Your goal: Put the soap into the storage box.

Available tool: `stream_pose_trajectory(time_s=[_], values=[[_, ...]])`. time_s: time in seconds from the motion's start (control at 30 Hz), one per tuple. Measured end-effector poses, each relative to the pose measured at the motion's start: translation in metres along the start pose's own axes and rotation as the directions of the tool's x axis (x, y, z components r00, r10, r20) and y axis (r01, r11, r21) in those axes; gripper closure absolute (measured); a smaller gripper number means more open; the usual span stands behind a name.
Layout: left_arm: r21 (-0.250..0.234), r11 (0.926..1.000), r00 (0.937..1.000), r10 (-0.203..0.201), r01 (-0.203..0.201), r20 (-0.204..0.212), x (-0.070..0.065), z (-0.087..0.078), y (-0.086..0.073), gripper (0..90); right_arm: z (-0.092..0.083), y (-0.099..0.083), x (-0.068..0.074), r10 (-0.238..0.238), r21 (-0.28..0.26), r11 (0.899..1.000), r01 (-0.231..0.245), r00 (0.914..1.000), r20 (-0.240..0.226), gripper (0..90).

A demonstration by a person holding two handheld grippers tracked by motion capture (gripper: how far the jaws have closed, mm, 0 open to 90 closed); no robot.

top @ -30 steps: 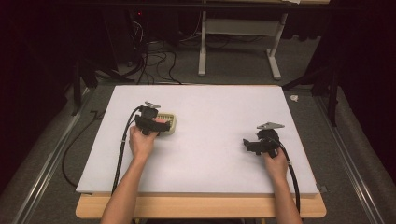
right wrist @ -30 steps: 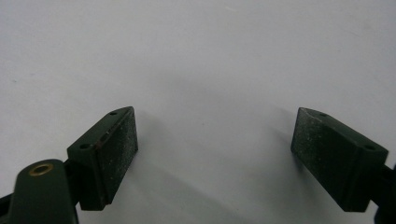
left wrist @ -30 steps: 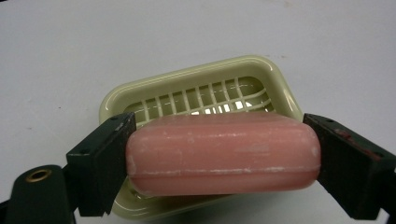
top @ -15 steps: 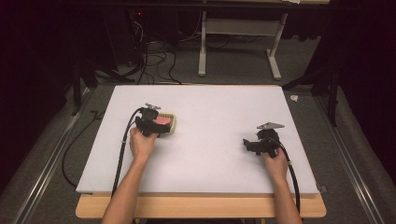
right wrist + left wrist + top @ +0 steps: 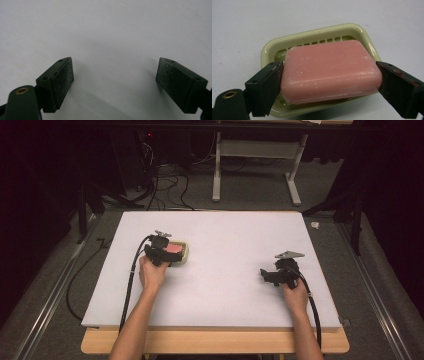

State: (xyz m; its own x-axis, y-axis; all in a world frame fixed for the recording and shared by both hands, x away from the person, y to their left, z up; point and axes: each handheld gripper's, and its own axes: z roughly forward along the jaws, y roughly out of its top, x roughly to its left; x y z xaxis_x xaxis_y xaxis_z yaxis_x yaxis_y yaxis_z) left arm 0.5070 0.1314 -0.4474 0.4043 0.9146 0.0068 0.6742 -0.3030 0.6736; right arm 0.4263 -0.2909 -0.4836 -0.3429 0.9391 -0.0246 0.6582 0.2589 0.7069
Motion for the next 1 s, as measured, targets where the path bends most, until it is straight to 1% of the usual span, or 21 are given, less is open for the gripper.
stream_pose_trajectory(time_s=[0.03, 0.1, 0.2, 0.3, 0.37, 0.67, 0.83, 0.9, 1.0], values=[[0.001, 1.0, 1.0, -0.003, 0.003, 0.007, 0.0, 0.0, 0.0, 9.9, 0.0, 0.0, 0.0, 0.0, 0.0, 1.0, 0.0, 1.0, 0.0, 15.3], [0.008, 1.0, 0.9998, -0.003, 0.003, 0.017, 0.001, 0.0, 0.0, 7.0, 0.0, 0.0, 0.0, 0.0, 0.0, 1.0, 0.0, 1.0, -0.001, 15.3], [0.011, 0.9999, 0.9999, 0.001, -0.002, 0.013, 0.001, 0.001, -0.001, 6.3, 0.0, 0.0, 0.0, 0.0, 0.0, 1.0, 0.0, 1.0, -0.001, 15.3], [-0.006, 0.9999, 0.9998, -0.01, 0.01, 0.017, 0.002, -0.001, 0.0, 5.8, 0.0, 0.0, 0.0, 0.001, 0.0, 1.0, -0.001, 1.0, 0.0, 15.3], [-0.023, 0.9997, 0.9998, -0.009, 0.01, 0.019, 0.002, -0.004, 0.001, 5.7, 0.0, 0.0, 0.0, 0.001, 0.0, 1.0, -0.001, 1.0, 0.0, 15.3], [-0.043, 0.999, 0.9994, -0.013, 0.014, 0.031, 0.004, -0.012, 0.001, 6.3, 0.0, 0.0, 0.0, 0.0, 0.0, 1.0, 0.0, 1.0, -0.001, 15.3], [-0.064, 0.9978, 0.9987, -0.016, 0.019, 0.049, 0.005, -0.019, 0.0, 7.1, 0.0, 0.0, 0.0, 0.001, 0.0, 1.0, -0.001, 1.0, 0.0, 15.3], [-0.072, 0.9974, 0.9986, -0.005, 0.009, 0.053, 0.004, -0.024, -0.001, 7.5, 0.0, 0.0, 0.0, 0.0, 0.0, 1.0, 0.0, 1.0, 0.0, 15.3], [-0.075, 0.9972, 0.9988, 0.003, 0.001, 0.048, 0.004, -0.027, -0.001, 8.0, 0.0, 0.0, 0.0, 0.0, 0.0, 1.0, 0.0, 1.0, 0.0, 15.3]])
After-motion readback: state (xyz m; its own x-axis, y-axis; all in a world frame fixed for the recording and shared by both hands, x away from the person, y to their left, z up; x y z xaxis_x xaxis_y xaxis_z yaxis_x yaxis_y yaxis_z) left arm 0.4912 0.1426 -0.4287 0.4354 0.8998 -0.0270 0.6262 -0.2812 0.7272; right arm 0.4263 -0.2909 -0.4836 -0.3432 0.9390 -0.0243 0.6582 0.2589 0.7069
